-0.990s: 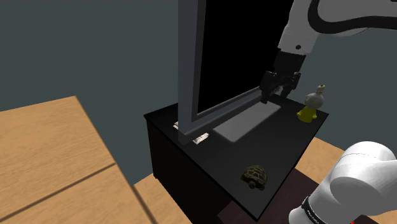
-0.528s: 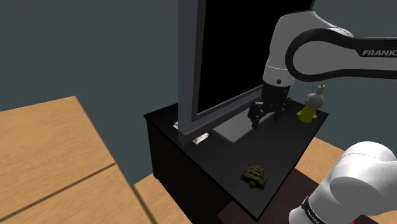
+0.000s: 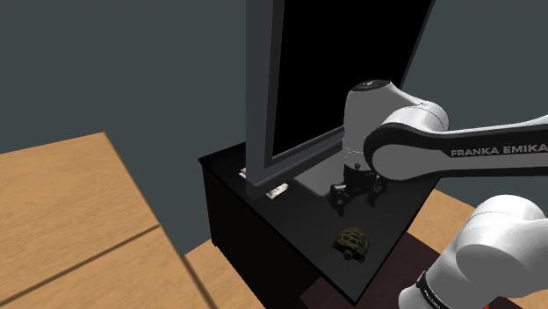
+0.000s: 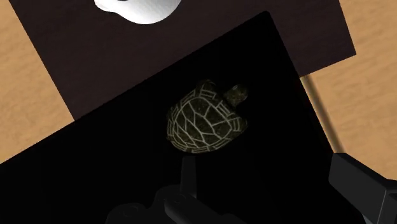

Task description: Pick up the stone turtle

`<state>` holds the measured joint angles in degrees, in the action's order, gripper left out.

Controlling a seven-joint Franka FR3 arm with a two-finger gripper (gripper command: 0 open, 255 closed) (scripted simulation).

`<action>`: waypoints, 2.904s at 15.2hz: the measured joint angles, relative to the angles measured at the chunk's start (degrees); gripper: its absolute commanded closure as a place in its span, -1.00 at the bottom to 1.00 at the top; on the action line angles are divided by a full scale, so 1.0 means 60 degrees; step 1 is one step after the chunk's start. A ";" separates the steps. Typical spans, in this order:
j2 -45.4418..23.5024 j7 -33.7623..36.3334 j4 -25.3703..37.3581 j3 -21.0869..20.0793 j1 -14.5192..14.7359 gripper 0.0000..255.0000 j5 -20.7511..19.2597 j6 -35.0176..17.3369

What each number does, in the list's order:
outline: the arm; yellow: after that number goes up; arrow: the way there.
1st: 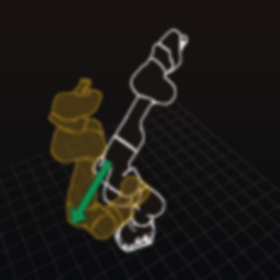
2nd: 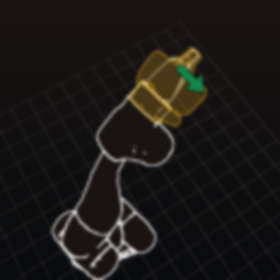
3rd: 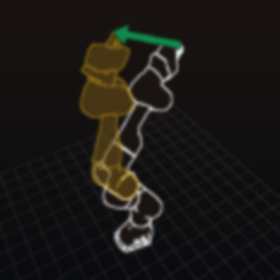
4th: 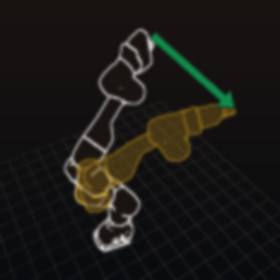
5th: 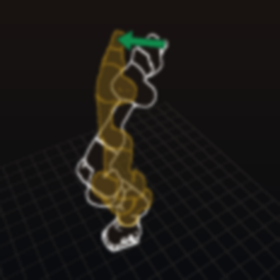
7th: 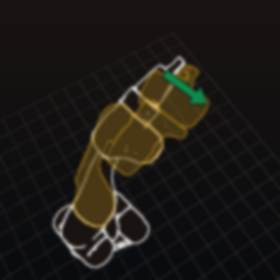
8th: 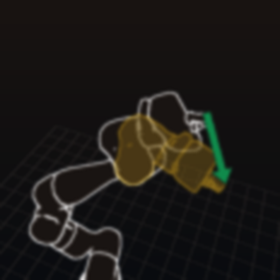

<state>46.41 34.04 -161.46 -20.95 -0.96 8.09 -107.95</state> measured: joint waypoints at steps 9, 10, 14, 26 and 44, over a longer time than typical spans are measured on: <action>-0.2486 0.2673 -0.1158 -0.2368 -0.0330 -1.00 0.0207 -0.2504; -0.2798 0.2907 -0.1237 -0.2569 -0.0402 -1.00 0.0185 -0.2812; -0.3707 0.3369 -0.1346 -0.2997 -0.0757 -1.00 -0.0055 -0.3740; -0.4521 0.3786 -0.1399 -0.3347 -0.1165 1.00 -0.0441 -0.4554; -0.1777 0.2672 -0.0945 -0.2200 -0.0117 1.00 0.0282 -0.1493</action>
